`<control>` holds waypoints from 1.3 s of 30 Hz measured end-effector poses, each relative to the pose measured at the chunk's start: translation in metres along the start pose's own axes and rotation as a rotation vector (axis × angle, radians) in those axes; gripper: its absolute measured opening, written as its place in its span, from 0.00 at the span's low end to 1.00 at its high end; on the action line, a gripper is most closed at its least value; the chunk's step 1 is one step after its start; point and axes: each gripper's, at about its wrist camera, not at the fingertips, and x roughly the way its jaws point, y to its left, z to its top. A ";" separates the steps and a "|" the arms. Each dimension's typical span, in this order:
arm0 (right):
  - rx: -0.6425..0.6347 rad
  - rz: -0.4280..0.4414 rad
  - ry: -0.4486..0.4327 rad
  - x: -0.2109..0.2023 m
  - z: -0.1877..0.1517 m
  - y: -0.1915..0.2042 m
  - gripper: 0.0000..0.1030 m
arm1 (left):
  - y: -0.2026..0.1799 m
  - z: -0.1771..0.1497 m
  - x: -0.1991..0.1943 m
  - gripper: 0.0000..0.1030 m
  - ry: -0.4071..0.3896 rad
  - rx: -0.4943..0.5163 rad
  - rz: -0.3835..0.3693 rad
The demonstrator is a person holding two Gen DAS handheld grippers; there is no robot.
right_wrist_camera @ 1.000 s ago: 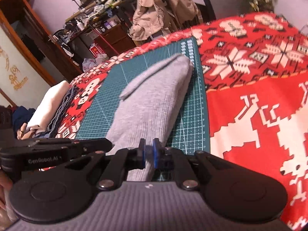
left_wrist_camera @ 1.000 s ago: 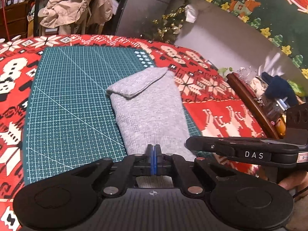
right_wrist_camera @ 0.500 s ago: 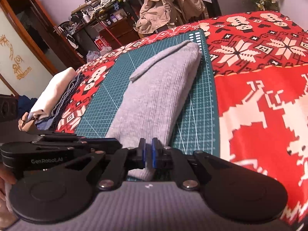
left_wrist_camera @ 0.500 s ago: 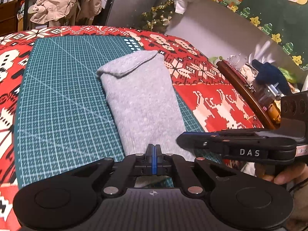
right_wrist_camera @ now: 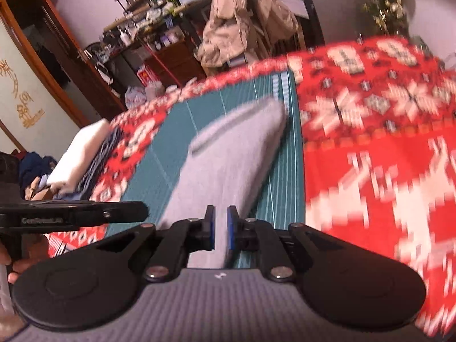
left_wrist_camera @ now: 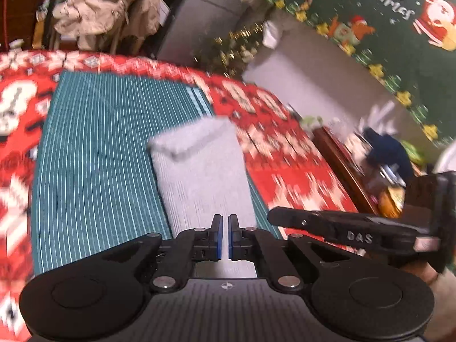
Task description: Fold clothes
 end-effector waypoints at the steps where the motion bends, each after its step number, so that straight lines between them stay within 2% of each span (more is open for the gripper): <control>1: -0.008 0.000 -0.015 0.005 0.008 0.002 0.09 | 0.001 0.007 0.009 0.02 -0.009 -0.008 0.004; 5: -0.001 -0.013 -0.028 0.034 0.037 0.004 0.09 | 0.004 0.025 0.046 0.02 0.000 -0.035 0.010; 8: 0.037 -0.036 0.003 0.059 0.045 -0.004 0.07 | 0.012 0.022 0.067 0.03 0.051 -0.047 0.071; 13: 0.116 0.001 -0.014 0.066 0.036 -0.032 0.00 | 0.020 0.018 0.064 0.03 0.045 -0.049 0.047; 16: 0.143 -0.005 -0.013 0.065 0.037 -0.044 0.00 | 0.020 0.019 0.058 0.02 0.045 -0.063 0.047; 20: 0.088 -0.071 -0.042 0.058 0.047 -0.040 0.02 | 0.007 0.031 0.051 0.02 -0.001 -0.030 0.030; 23: 0.126 -0.035 -0.069 0.057 0.060 -0.043 0.02 | 0.001 0.044 0.060 0.02 -0.017 -0.022 -0.003; 26: 0.136 -0.004 -0.049 0.070 0.068 -0.041 0.02 | -0.003 0.048 0.080 0.02 0.005 0.003 0.025; 28: 0.143 -0.011 -0.029 0.082 0.067 -0.043 0.00 | 0.001 0.043 0.091 0.03 0.035 0.019 0.069; 33: 0.140 -0.006 -0.037 0.083 0.061 -0.058 0.00 | 0.017 0.032 0.081 0.03 0.038 -0.029 0.027; 39: 0.110 -0.060 -0.039 0.081 0.067 -0.059 0.00 | 0.013 0.026 0.065 0.02 0.040 0.004 0.054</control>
